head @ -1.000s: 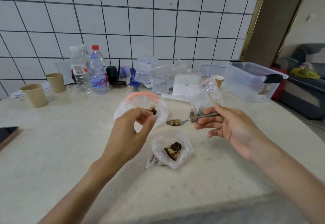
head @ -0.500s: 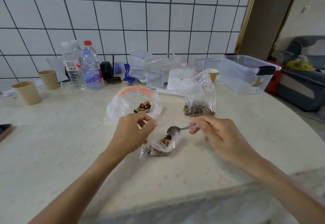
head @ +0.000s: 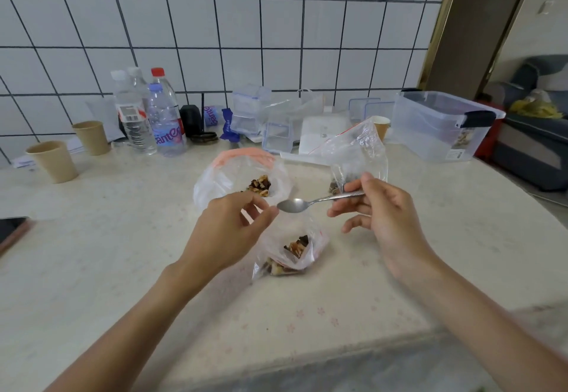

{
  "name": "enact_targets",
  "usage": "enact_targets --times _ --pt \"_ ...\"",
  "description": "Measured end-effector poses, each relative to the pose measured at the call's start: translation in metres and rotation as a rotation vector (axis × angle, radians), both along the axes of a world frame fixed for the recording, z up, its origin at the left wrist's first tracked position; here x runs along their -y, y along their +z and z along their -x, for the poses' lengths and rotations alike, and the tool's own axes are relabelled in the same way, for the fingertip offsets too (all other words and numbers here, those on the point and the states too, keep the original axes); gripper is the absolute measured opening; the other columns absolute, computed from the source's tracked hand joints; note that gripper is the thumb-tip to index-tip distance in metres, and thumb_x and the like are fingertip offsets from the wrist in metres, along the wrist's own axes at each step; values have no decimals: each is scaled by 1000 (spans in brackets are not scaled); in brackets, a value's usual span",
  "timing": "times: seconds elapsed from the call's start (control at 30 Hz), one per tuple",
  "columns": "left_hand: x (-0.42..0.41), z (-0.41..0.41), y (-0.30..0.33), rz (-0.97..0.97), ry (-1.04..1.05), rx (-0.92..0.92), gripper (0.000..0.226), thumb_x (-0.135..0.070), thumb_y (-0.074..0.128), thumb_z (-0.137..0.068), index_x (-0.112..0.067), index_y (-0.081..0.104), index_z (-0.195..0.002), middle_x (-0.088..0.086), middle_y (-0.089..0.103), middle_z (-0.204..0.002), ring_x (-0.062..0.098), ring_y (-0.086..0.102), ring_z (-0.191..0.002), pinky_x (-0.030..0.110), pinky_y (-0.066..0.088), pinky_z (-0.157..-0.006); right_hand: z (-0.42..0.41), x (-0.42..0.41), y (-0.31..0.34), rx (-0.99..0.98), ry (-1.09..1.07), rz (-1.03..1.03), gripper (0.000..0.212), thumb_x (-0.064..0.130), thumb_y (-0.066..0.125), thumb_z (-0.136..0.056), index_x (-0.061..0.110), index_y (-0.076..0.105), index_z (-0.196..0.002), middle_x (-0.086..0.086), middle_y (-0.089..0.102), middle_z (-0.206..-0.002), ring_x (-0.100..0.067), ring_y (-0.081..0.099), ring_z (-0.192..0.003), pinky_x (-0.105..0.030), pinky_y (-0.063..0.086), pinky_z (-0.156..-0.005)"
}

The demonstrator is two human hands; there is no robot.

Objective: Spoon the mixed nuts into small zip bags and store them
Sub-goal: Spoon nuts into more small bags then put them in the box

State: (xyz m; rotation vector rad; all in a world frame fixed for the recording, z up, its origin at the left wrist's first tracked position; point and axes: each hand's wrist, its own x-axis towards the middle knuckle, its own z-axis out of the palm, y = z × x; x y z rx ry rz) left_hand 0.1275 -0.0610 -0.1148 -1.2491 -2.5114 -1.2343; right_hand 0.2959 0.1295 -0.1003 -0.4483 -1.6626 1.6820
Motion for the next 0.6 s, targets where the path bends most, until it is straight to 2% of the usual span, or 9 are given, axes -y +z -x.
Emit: enact_targets --times 0.1,0.2,0.3,0.37,0.47,0.53,0.6 --pt "1 8 15 -105 6 -64 19 -59 62 -89 -42 70 -90 -23 68 -84 2 65 -77 12 45 -59 23 -2 -1 16 17 168 39 37 46 -109 5 66 -101 -19 77 -85 -36 78 -82 -32 56 -49" --pt "1 24 23 -269 93 -186 11 -45 67 -90 -35 71 -92 -19 67 -87 5 63 -76 12 42 -60 48 -6 0 9 41 202 39 40 48 -108 7 67 -100 -19 77 -86 -34 78 -82 -31 56 -50" --pt "-3 46 25 -347 241 -347 20 -37 73 -92 -25 69 -108 -10 61 -102 6 58 -83 24 43 -77 76 -11 -1 35 69 182 40 41 48 -108 7 67 -99 -19 78 -84 -33 78 -80 -31 56 -50" --pt "-9 61 26 -268 305 -401 36 -38 75 -90 -22 64 -120 -3 58 -117 16 58 -102 31 38 -90 94 -14 -3 84 81 157 42 43 48 -108 6 67 -100 -18 78 -86 -32 78 -81 -32 57 -52" --pt "-22 80 26 -27 287 -252 62 -50 73 -90 -20 52 -140 2 54 -136 26 54 -123 41 43 -100 117 -18 -12 183 68 84 43 44 47 -108 7 68 -100 -11 80 -84 -27 79 -81 -35 58 -60" --pt "-31 87 20 60 263 -148 64 -55 68 -92 -22 50 -143 0 59 -134 25 57 -121 40 46 -97 128 -19 -23 228 57 43 44 43 48 -108 6 68 -99 -9 80 -82 -25 79 -79 -38 60 -65" --pt "-37 91 12 58 260 -114 51 -54 65 -95 -28 55 -138 -4 67 -121 23 63 -107 36 49 -86 134 -20 -34 212 74 68 43 41 52 -106 2 68 -98 -11 79 -80 -26 79 -79 -36 63 -68"
